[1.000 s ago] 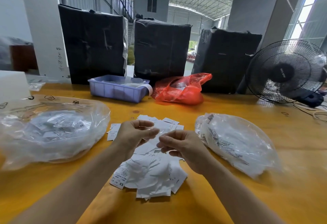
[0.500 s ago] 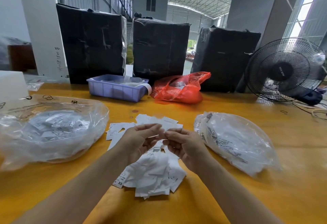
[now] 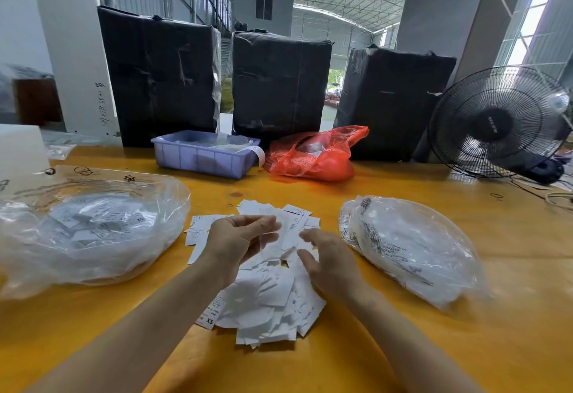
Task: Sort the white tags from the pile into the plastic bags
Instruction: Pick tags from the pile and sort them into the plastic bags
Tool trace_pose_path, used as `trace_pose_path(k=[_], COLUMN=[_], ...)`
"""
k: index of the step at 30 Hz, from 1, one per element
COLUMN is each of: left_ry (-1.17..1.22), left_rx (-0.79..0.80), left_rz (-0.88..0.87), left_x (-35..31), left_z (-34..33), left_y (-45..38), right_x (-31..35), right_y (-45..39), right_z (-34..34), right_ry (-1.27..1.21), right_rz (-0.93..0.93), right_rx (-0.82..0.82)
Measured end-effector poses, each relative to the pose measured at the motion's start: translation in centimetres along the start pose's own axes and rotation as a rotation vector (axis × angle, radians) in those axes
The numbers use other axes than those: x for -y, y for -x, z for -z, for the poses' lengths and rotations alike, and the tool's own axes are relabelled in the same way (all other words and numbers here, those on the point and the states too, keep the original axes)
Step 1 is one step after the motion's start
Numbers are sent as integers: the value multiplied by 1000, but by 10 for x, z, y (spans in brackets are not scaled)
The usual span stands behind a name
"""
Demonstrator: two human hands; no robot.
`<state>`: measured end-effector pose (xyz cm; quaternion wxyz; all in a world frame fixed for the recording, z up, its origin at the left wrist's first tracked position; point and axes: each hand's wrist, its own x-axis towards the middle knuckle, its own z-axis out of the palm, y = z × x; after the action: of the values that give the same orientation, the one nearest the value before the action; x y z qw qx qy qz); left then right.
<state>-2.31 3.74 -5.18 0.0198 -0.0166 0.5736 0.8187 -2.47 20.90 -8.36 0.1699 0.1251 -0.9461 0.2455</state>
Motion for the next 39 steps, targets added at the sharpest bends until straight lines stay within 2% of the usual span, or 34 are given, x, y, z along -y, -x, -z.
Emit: trace_pose_path(k=[3,5,11,18,22,26,33,36,39], left_ry=[-54,-79,-176,-226,-239,-245,-267,-277,-281], left_rx=[-18,-30,-99,-192,-195,-180,-164,-159,-152], left_rz=[-20,-27,-91,-114,-116,-111,-117,-119,-119], left_x=[1,1,3,8,9,7,7,7,7], left_z=[1,3,8,21,25,23,21,21,21], left_y=[0,-1,-5,-15,-18,-18,-15,-15,-15], right_x=[-10,-11,-8,-4,8,11,14,19,17], right_y=[-1,-1,0,1,1,2,2,5,5], right_z=[-8,-12,-12,-8,-5,3,29,20,19], right_ry=[118,133,74,-65,-289,-284,-448,-293,-215], right_rz=[44,95,179,97,-18,-71,187,204,209], right_rx=[164,197,104,2,-5,189,520,602,592])
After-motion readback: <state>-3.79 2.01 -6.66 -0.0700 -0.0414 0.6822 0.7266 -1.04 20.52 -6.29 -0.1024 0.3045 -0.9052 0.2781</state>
